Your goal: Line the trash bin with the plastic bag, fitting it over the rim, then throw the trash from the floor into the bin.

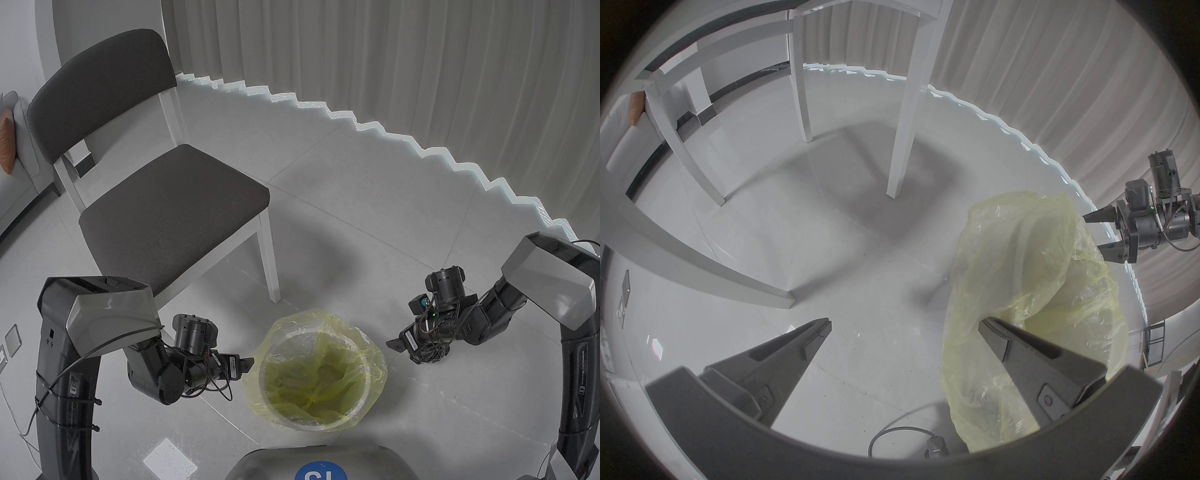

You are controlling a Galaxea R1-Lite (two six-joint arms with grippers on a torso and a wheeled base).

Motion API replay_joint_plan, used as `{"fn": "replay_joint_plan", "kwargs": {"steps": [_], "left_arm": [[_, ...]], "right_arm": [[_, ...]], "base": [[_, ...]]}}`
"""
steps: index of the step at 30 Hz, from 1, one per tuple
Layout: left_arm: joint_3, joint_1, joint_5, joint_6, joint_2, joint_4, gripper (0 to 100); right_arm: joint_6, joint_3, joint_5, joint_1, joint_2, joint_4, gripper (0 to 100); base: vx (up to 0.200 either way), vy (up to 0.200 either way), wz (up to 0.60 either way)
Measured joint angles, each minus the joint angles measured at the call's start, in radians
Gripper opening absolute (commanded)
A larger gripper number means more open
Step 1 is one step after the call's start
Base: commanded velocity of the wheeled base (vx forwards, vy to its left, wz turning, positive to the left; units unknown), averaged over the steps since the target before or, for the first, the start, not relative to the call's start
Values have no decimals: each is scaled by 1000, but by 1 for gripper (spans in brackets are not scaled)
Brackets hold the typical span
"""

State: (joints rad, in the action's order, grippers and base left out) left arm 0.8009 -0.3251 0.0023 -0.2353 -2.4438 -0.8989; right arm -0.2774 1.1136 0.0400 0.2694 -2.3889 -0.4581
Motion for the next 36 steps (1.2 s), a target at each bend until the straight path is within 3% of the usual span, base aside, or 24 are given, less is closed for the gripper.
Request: {"fn": "replay_joint_plan", "kwargs": {"steps": [8,17,24,36], "left_arm": [[-29,-1,5,6,-1,-51,100],[-37,1,7,7,-6,-55,100],[-42,2,9,9,0,-56,100],[-34,4,13,8,6,-55,100]], "right_arm": [[-13,-150,19,59,35,-99,100],[-79,-153,21,89,1,-99,100],[-119,-40,18,84,-72,-15,100],[-90,256,3,92,-162,77,100]], "base": [[0,0,0],[0,0,0],[0,0,0],[0,0,0]]}}
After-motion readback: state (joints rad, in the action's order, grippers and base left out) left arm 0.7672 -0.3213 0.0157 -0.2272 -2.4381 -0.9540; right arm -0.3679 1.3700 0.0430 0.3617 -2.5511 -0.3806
